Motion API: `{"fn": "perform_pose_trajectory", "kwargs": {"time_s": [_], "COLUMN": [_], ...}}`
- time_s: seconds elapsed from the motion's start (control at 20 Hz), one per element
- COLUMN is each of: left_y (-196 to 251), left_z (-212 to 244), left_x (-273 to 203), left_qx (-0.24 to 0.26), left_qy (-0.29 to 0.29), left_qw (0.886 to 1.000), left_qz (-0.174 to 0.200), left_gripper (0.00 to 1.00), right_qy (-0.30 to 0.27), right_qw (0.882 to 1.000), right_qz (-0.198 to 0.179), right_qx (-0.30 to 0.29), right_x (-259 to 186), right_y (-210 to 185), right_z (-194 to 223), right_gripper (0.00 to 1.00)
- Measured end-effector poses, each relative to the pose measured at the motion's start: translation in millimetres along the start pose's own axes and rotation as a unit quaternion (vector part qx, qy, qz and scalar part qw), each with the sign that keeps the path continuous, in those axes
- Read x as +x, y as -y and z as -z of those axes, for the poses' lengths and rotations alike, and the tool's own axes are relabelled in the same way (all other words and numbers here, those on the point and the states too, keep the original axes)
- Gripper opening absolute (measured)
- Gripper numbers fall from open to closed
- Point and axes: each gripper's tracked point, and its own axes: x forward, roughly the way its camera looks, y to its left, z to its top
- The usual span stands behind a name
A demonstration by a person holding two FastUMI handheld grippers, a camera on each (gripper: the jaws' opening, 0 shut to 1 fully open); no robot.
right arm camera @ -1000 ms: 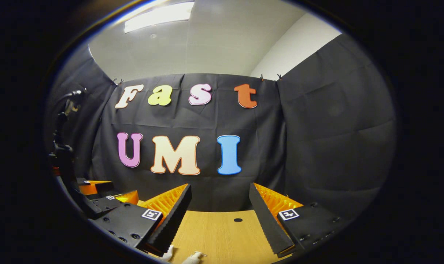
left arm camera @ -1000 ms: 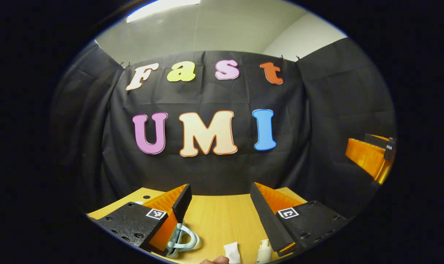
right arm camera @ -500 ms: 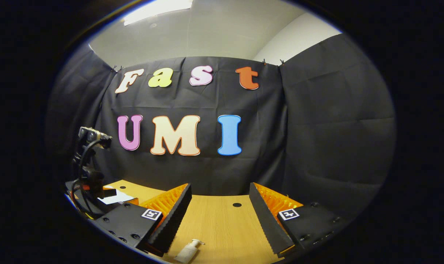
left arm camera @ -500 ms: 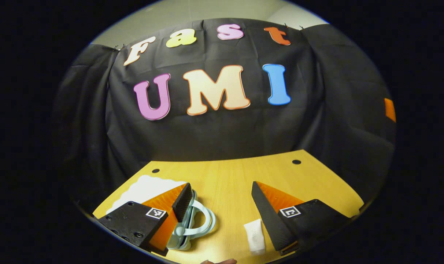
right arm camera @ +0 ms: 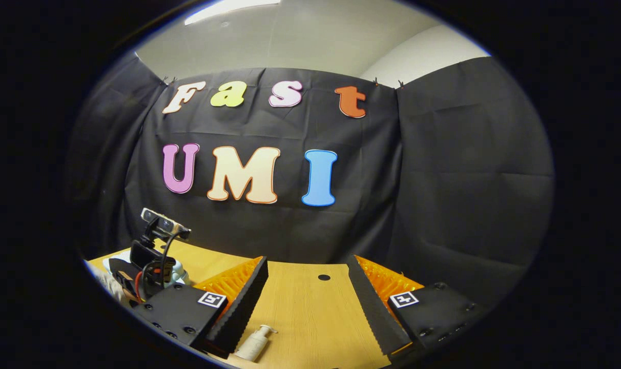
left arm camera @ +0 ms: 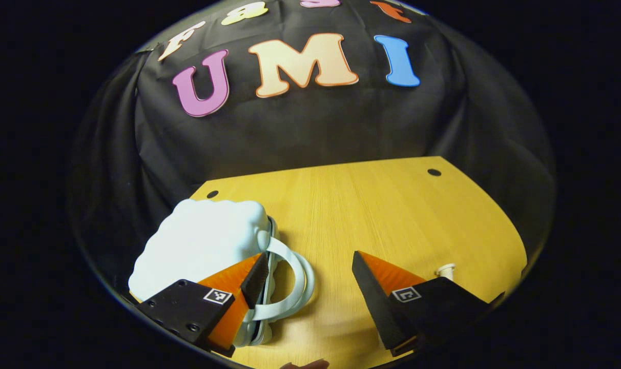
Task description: First open the suitcase, pack the skin care products into it, and then close the suitcase.
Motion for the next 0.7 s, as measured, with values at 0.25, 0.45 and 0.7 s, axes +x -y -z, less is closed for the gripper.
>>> {"fn": "perform_pose_trajectory", "kwargs": {"time_s": [0.25,0.45,0.7], "left_y": [3.4,1.1,15.2], "left_z": [28.2,49.7,60.6], "left_x": [28.6,46.5,54.6], "left_qx": [-0.01,-0.023,-0.024], "left_qy": [-0.06,-0.106,-0.136], "left_qw": [0.998,0.994,0.989], "left_qz": [0.015,0.014,0.056], "left_gripper": [0.98,0.96,0.94], "right_qy": [-0.016,-0.026,-0.036], "right_qw": [1.0,0.999,0.999], "right_qz": [0.009,0.016,0.016], "right_qx": [-0.015,-0.021,-0.025], "right_x": [-3.6,-4.7,-2.8], "right_y": [-1.5,-0.5,-2.9], "right_z": [10.2,16.2,23.4], "right_gripper": [1.0,0.99,1.0]}}
